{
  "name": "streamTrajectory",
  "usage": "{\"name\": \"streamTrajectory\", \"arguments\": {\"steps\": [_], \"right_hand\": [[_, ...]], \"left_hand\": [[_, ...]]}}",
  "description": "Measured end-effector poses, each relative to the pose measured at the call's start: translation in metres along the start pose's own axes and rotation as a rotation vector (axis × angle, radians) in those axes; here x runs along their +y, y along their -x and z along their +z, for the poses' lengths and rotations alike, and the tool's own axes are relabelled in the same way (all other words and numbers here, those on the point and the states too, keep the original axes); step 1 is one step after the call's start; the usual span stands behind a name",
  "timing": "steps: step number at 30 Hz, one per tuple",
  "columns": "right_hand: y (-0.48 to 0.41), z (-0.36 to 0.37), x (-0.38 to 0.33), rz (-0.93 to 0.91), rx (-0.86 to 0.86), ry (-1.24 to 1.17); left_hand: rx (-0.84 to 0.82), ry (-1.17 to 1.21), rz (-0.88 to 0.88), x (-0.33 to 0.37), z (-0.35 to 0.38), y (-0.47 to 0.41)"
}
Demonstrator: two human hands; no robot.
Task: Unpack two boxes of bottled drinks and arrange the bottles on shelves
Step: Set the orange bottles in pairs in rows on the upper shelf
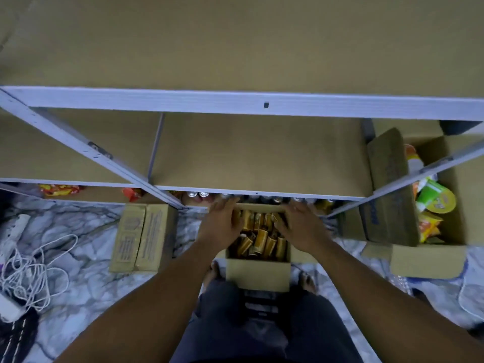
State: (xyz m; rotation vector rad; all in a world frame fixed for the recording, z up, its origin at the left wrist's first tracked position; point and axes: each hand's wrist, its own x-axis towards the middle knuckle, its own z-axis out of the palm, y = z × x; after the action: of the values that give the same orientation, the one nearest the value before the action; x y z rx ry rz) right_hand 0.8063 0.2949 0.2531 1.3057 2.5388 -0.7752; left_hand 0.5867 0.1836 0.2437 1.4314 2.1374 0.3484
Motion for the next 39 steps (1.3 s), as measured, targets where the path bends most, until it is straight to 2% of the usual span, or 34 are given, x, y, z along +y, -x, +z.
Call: {"name": "streamTrajectory", "arguments": {"steps": [2,4,7,17,23,29,35,39], "right_hand": [[-0.006,0.032,0.022,0.101,-0.189,-0.069],[-0.015,0.065,0.040,0.182,-0.260,-0.128],[-0.038,0.124,0.067,0.270,-0.293,-0.198],[-0.130,0.336,0.143,0.335,-0.227,-0.425],[-0.185,0.425,0.173,0.328,-0.158,-0.571],[-0.226,0.463,0.186,0.245,-0.065,-0.583],[-0.243,0.476,0.192,0.246,-0.117,-0.613],[-0.244,0.481,0.193,0.263,-0.083,-0.677]], "left_hand": [[-0.208,0.016,-0.117,-0.020,0.030,-0.006],[-0.352,0.073,-0.188,-0.039,0.062,-0.015],[-0.422,0.146,-0.253,-0.069,0.118,-0.032],[-0.362,0.317,-0.305,-0.181,0.322,-0.103],[-0.271,0.257,-0.256,-0.227,0.408,-0.146],[-0.245,0.065,-0.088,-0.255,0.447,-0.180],[-0.249,0.059,-0.078,-0.264,0.455,-0.188],[-0.211,0.053,-0.059,-0.264,0.455,-0.185]]}}
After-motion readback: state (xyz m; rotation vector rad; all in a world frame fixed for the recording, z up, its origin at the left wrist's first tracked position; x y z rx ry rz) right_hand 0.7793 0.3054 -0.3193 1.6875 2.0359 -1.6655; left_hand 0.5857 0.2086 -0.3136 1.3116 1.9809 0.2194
